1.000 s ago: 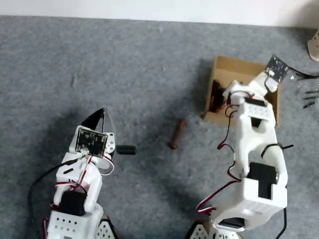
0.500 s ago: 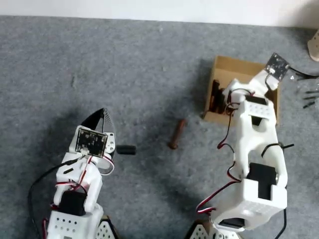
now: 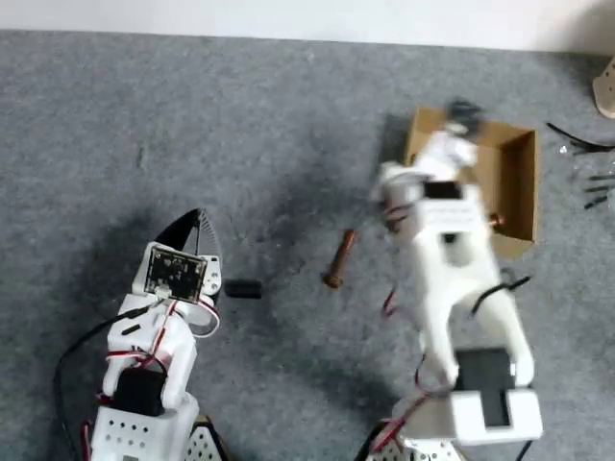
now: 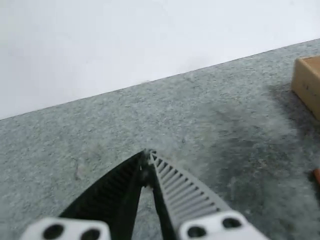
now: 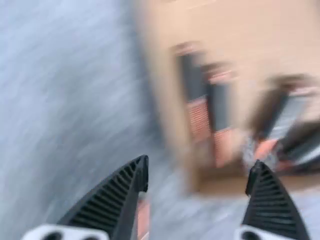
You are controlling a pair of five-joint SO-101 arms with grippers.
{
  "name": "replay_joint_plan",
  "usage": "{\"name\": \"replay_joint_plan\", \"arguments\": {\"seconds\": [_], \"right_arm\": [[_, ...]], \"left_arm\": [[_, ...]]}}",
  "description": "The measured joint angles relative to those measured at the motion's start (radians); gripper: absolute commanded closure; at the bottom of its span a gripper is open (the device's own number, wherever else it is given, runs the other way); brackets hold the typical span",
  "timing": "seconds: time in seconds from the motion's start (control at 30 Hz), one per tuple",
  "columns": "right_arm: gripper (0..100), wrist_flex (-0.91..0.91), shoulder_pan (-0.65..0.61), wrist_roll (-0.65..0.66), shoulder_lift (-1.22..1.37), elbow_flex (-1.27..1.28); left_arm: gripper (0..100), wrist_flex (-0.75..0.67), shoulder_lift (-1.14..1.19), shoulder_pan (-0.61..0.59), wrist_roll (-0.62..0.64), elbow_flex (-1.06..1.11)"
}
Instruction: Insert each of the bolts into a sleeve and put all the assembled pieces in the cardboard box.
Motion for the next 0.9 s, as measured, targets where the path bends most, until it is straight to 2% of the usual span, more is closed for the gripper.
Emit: {"name": "replay_joint_plan", "arguments": {"seconds": [0.13,0.27,0.43,0.53,0.77,0.9], "right_arm": [[71.4,0.006,-0.17,0.017,-0.14,0.109],[71.4,0.0,-0.33,0.192,-0.203,0.198],[71.4,-0.075,-0.413,0.327,-0.216,0.31],[71.4,-0.083,-0.405,0.325,-0.218,0.33],[71.4,-0.051,-0.365,0.163,-0.221,0.338],[73.8,-0.032,-0.361,0.135,-0.221,0.351]], "left_arm": [[99,-0.005,0.0,-0.081,0.054,0.0],[99,-0.009,0.0,-0.097,0.078,0.0],[99,-0.009,0.0,-0.098,0.081,0.0],[99,-0.009,0.0,-0.097,0.081,0.0],[99,-0.009,0.0,-0.097,0.081,0.0],[99,-0.009,0.0,-0.098,0.081,0.0]]}}
